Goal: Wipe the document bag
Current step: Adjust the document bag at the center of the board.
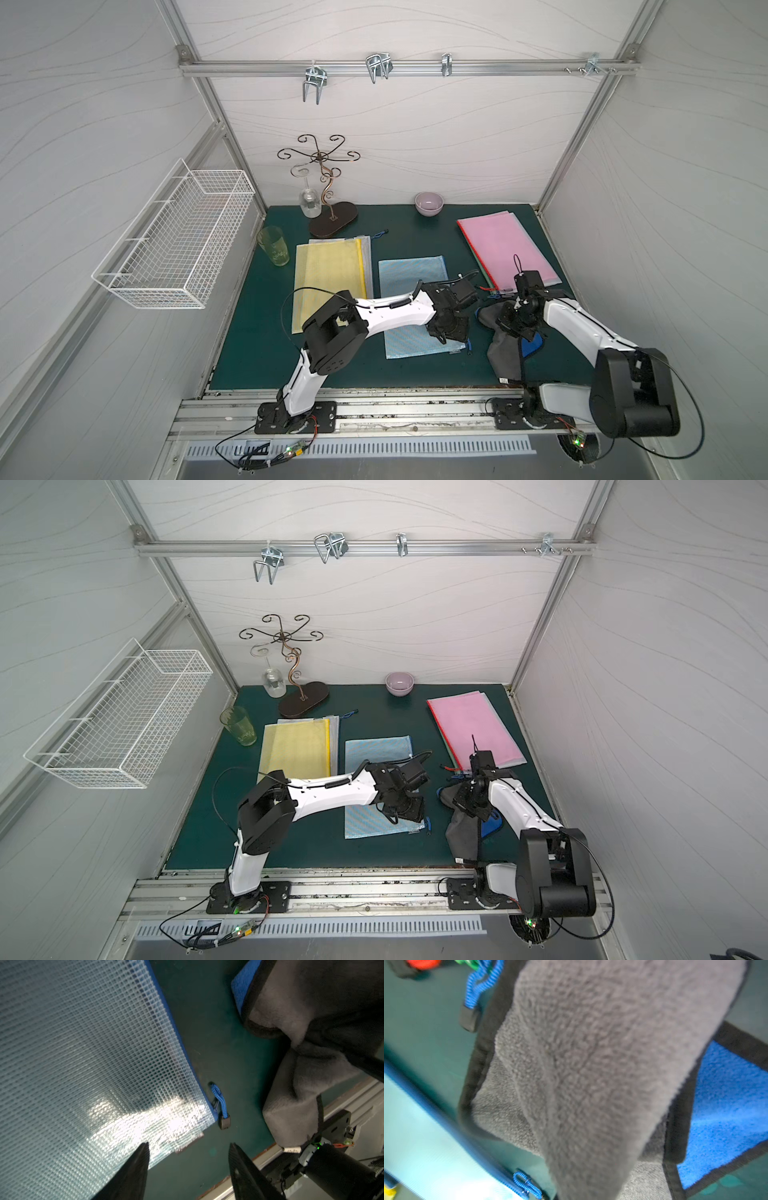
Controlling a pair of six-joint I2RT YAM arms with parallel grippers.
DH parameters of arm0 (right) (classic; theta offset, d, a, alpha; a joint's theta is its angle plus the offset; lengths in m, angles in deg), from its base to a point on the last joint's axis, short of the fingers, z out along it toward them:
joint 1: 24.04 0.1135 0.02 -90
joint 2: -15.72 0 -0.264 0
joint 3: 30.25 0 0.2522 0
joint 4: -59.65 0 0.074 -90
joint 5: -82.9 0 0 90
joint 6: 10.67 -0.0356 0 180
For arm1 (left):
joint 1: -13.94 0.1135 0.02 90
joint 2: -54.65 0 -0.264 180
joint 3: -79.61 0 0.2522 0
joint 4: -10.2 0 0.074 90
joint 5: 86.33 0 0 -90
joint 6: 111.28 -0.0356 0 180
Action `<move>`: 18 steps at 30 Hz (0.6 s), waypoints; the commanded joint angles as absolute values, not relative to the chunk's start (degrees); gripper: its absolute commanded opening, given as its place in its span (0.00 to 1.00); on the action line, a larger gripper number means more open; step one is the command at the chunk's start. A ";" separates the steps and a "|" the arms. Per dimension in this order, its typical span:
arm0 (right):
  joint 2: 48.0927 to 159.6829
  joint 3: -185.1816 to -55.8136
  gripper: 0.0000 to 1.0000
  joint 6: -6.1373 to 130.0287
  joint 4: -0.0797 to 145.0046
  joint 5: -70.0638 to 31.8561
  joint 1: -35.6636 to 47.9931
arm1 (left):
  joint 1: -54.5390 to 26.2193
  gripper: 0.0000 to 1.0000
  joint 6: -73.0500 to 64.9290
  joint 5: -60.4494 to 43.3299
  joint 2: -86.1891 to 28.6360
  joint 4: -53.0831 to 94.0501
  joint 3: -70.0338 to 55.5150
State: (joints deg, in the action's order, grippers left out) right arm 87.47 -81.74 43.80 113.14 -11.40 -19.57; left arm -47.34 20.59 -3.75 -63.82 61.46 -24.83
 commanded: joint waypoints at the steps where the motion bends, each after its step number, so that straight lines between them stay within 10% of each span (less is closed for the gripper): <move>1: 85.63 -80.97 0.00 44.59 112.18 -14.02 -20.86 | -47.41 0.68 19.08 -1.57 -68.24 67.39 -31.19; 12: 84.57 -79.51 0.00 45.34 109.99 -18.40 -23.01 | -48.09 0.67 18.43 1.38 -81.56 80.37 -46.79; 18: 84.11 -79.72 0.00 45.31 109.20 -20.02 -24.04 | -48.11 0.44 18.26 1.27 -84.79 84.11 -46.98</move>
